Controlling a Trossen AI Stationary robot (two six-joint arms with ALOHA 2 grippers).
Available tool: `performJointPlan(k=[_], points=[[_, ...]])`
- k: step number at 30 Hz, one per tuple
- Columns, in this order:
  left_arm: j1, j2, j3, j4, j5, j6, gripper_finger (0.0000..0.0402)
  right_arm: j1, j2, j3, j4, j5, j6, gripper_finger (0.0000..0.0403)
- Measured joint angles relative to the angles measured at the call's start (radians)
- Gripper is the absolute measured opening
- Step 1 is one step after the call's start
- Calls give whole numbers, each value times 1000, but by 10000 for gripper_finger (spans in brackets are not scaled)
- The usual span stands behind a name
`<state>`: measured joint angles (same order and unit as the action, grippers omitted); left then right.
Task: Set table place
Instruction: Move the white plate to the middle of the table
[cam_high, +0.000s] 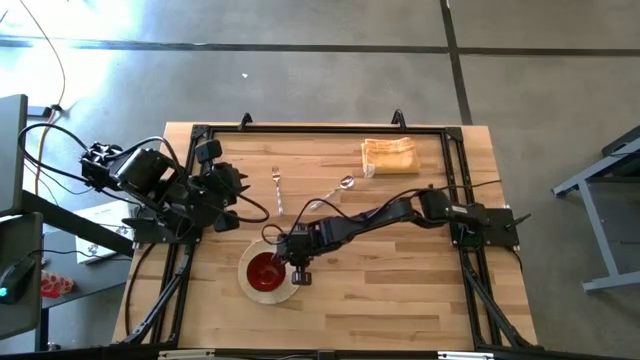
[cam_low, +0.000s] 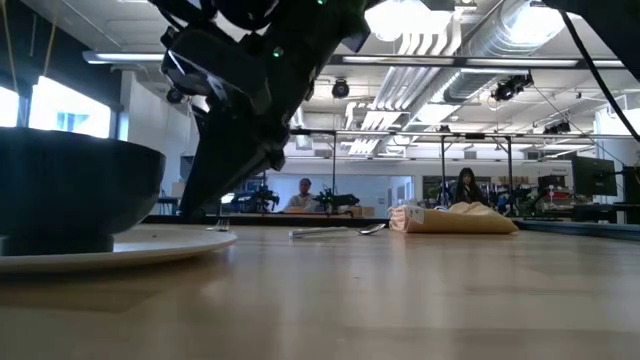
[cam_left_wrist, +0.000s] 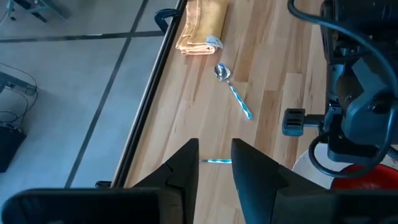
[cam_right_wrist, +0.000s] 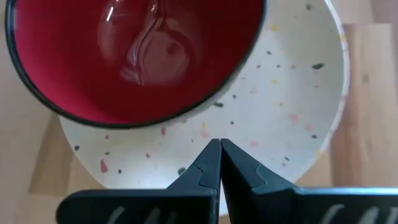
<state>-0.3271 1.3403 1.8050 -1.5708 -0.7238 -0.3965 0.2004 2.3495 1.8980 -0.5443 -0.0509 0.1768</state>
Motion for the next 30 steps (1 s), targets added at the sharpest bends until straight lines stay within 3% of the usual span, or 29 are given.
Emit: performJointPlan(k=[30], points=[[0, 0, 0, 0, -3, 8, 83, -61, 10, -14, -166, 24, -2, 0]])
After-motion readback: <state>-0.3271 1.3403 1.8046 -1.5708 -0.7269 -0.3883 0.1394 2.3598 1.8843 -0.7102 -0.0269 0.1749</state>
